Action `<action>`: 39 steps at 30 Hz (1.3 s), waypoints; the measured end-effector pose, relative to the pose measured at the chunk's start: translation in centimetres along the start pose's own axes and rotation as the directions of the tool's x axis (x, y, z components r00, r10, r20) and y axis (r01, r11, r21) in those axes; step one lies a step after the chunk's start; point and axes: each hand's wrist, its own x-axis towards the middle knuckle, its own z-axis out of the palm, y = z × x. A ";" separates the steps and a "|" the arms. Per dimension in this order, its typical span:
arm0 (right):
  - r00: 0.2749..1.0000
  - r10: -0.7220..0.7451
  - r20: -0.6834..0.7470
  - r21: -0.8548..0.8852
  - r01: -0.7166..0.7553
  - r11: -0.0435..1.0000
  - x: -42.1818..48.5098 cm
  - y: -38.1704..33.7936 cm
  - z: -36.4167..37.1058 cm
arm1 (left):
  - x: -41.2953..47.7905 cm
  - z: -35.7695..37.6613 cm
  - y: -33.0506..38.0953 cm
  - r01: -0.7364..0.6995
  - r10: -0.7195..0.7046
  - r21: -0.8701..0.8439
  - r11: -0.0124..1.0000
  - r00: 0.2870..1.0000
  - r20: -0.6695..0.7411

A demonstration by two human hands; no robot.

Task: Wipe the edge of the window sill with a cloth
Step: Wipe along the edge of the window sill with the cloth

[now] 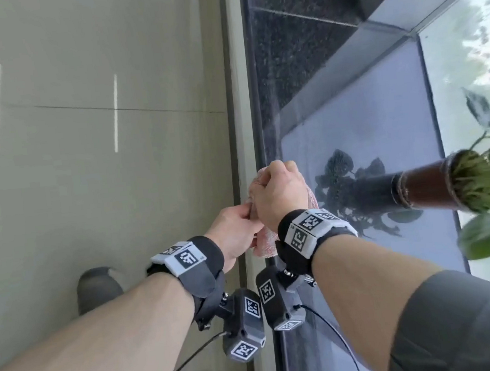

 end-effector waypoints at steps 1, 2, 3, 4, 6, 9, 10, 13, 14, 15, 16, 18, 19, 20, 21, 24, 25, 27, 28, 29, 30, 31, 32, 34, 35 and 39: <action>1.000 0.008 0.000 0.014 -0.008 1.000 0.6 -0.6 0.0 | 0.4 -0.5 0.7 0.003 -0.003 0.002 1.000 1.000 0.006; 1.000 0.011 -0.003 0.026 -0.011 1.000 1.1 -1.1 0.1 | 0.8 -0.9 1.4 0.004 -0.004 0.003 1.000 1.000 0.009; 1.000 0.019 -0.010 0.037 -0.019 0.999 1.9 -1.6 0.0 | 1.4 -1.3 2.2 0.007 -0.007 0.005 1.000 1.000 0.014; 1.000 0.025 -0.017 0.042 -0.024 0.999 2.6 -1.9 -0.2 | 1.9 -1.4 3.0 0.008 -0.008 0.013 1.000 1.000 0.014; 0.999 0.046 -0.026 0.055 -0.044 0.998 4.2 -2.5 -0.7 | 2.9 -1.6 4.6 0.009 -0.009 0.036 0.999 1.000 0.009; 0.998 0.056 -0.010 0.110 -0.055 0.992 6.8 -3.6 -1.5 | 4.6 -2.0 7.2 0.012 -0.013 0.076 0.997 1.000 0.009; 0.998 0.060 -0.011 0.126 -0.058 0.990 7.7 -3.9 -1.7 | 5.3 -2.1 8.0 0.013 -0.014 0.092 0.996 1.000 0.008; 0.997 0.080 -0.009 0.150 -0.077 0.986 10.1 -5.0 -2.1 | 7.1 -2.7 10.2 0.019 -0.019 0.124 0.992 1.000 -0.001; 0.996 0.086 -0.003 0.157 -0.084 0.984 10.9 -5.4 -2.3 | 7.7 -2.8 11.0 0.023 -0.022 0.130 0.991 1.000 -0.007; 0.997 0.083 -0.002 0.158 -0.082 0.984 12.3 -6.0 -2.5 | 8.6 -3.1 12.1 0.030 -0.029 0.135 0.990 0.999 -0.014; 0.997 0.075 -0.009 0.157 -0.072 0.985 13.6 -6.7 -2.8 | 9.4 -3.4 13.4 0.037 -0.035 0.133 0.990 0.999 -0.020; 0.998 0.036 -0.047 0.163 -0.028 0.986 17.3 -8.7 -3.9 | 11.6 -4.1 17.0 0.021 -0.018 0.114 0.993 0.999 -0.031; 0.999 0.007 -0.053 0.172 0.002 0.985 18.9 -9.8 -4.4 | 12.5 -4.5 18.6 0.005 -0.001 0.105 0.995 0.999 -0.041; 0.999 -0.008 -0.053 0.185 0.018 0.983 20.8 -10.7 -4.7 | 13.5 -4.9 20.2 0.002 0.003 0.106 0.994 0.999 -0.051; 0.999 -0.016 -0.052 0.176 0.025 0.984 21.9 -11.2 -4.9 | 14.1 -5.2 21.3 0.004 0.002 0.117 0.993 0.999 -0.053; 0.997 -0.041 -0.069 0.135 0.050 0.990 25.2 -12.7 -4.9 | 16.0 -6.0 24.4 0.036 -0.029 0.126 0.991 0.998 -0.058; 0.997 -0.047 -0.068 0.131 0.055 0.990 26.3 -13.3 -4.8 | 16.6 -6.4 25.4 0.044 -0.036 0.127 0.991 0.998 -0.060; 0.995 -0.056 -0.082 0.109 0.065 0.992 27.6 -14.1 -4.8 | 17.4 -7.1 27.3 0.059 -0.051 0.151 0.987 0.997 -0.056; 0.994 -0.064 -0.089 0.090 0.072 0.993 28.0 -14.3 -4.8 | 17.8 -7.3 28.0 0.075 -0.067 0.165 0.983 0.996 -0.054; 0.993 -0.071 -0.091 0.077 0.078 0.994 28.4 -14.6 -4.8 | 18.2 -7.6 28.7 0.092 -0.083 0.181 0.979 0.995 -0.057; 0.993 -0.079 -0.086 0.077 0.086 0.993 28.8 -14.9 -4.8 | 18.5 -7.9 29.3 0.101 -0.090 0.197 0.975 0.994 -0.067; 0.993 -0.090 -0.077 0.086 0.097 0.992 29.3 -15.2 -4.9 | 18.7 -8.2 29.9 0.104 -0.089 0.210 0.972 0.993 -0.081; 0.993 -0.097 -0.065 0.101 0.103 0.989 30.0 -15.7 -5.0 | 19.0 -8.4 30.5 0.100 -0.081 0.220 0.970 0.992 -0.093; 0.996 -0.080 -0.027 0.134 0.083 0.987 31.1 -16.3 -5.1 | 19.4 -8.6 31.4 0.102 -0.080 0.230 0.968 0.991 -0.105; 0.998 -0.065 -0.016 0.145 0.067 0.987 31.9 -16.5 -5.1 | 19.8 -8.7 31.8 0.106 -0.082 0.238 0.966 0.991 -0.109; 0.997 -0.054 -0.052 0.107 0.059 0.993 34.9 -17.5 -5.3 | 21.4 -8.9 34.1 0.097 -0.073 0.200 0.975 0.990 -0.123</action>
